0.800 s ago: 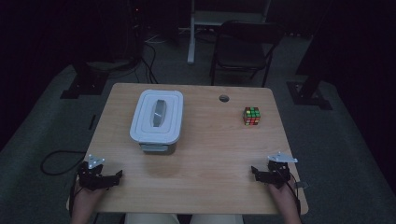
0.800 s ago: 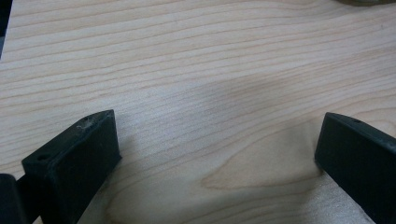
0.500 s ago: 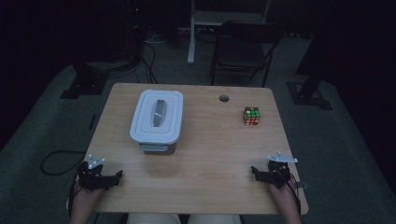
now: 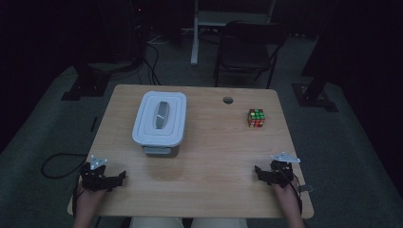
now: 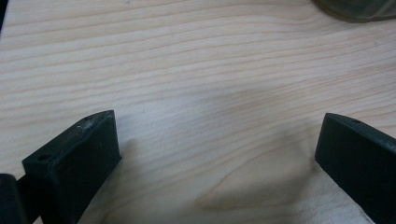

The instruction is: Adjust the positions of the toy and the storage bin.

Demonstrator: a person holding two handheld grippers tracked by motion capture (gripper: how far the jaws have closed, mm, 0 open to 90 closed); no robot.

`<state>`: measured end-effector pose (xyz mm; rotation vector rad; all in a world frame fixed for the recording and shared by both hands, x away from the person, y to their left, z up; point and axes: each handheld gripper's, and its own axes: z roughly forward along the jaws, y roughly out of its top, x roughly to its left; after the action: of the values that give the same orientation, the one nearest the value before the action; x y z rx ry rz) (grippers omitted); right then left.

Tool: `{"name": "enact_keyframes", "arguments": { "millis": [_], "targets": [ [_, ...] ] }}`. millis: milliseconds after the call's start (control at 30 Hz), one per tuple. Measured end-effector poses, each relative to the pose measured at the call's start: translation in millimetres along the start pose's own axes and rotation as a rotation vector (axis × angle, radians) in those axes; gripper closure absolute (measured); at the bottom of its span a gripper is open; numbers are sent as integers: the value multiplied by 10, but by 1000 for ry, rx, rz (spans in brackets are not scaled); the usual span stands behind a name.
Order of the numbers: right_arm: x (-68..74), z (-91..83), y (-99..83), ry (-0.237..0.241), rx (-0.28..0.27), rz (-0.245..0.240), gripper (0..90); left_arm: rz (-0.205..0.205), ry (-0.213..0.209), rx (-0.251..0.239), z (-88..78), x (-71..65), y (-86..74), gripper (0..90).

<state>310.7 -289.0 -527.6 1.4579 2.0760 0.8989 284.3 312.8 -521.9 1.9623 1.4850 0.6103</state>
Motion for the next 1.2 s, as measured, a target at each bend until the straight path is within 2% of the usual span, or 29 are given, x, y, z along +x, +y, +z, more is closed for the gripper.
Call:
{"name": "enact_keyframes", "arguments": {
  "millis": [133, 233, 333, 500, 533, 667, 767, 867, 1067, 1200],
  "targets": [
    [92, 64, 66, -2, -9, -35, 135, 31, -6, 3, 29, -18, 119, 6],
    [177, 112, 125, 23, -10, -39, 136, 46, -13, -3, 50, -29, 213, 6],
    [290, 162, 207, 42, -24, -64, 136, 50, -23, -9, 81, -25, 291, 6],
    [505, 286, 371, 89, -22, -114, 136, 38, -19, -17, 161, 8, 385, 6],
    [505, 286, 371, 89, -22, -114, 136, 38, -19, -17, 161, 8, 385, 6],
    [698, 428, 539, 118, -31, -158, 136, 25, -23, -31, 253, 74, 457, 6],
    [791, 518, 643, 130, -40, -166, 136, 15, -21, -43, 316, 127, 500, 6],
    [874, 601, 745, 147, -60, -152, 136, 12, -12, -33, 393, 168, 534, 6],
    [1048, 814, 922, 162, -77, -144, 136, 30, -16, -30, 545, 192, 608, 6],
    [1175, 947, 1042, 195, -86, -140, 136, 34, -14, -43, 602, 192, 689, 6]
  ]
}}
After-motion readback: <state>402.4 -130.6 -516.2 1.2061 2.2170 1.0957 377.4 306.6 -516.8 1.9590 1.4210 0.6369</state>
